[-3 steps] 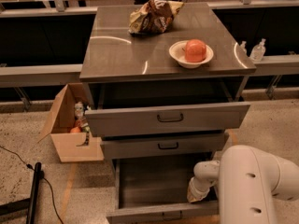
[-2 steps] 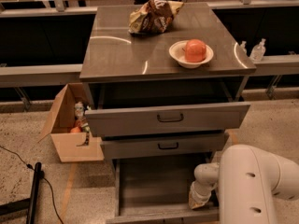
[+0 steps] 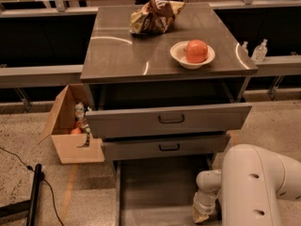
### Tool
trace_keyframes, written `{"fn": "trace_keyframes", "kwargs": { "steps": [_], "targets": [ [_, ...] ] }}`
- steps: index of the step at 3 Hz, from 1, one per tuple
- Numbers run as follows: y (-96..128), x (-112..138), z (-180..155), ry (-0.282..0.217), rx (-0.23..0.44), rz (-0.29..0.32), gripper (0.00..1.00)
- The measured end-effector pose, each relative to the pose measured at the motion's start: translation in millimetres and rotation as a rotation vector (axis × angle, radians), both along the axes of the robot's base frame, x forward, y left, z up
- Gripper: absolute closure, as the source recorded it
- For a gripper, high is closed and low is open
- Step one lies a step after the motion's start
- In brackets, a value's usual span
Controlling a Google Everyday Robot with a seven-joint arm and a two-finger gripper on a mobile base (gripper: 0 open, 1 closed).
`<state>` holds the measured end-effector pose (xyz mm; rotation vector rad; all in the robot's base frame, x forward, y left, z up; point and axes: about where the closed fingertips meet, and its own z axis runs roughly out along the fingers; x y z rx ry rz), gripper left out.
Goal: Open bottom drawer
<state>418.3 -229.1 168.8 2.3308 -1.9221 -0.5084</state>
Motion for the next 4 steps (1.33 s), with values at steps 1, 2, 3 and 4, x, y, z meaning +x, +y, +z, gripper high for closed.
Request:
{"fn": "trace_keyframes", "kwargs": {
  "steps": [1,2,3,4],
  "targets": [
    [-1.0,-8.6,6.1,0.003,-0.009,-0.02,1.0],
    [-11.6,0.1,22.9,-0.065,-0.023,-0.098,1.0],
    [-42.7,20.5,61.3,-0.203,-0.086,-0.186,1.0],
    [-67.8,35.7,116.3,-0.351,-0.118,-0.272,1.0]
  ]
}}
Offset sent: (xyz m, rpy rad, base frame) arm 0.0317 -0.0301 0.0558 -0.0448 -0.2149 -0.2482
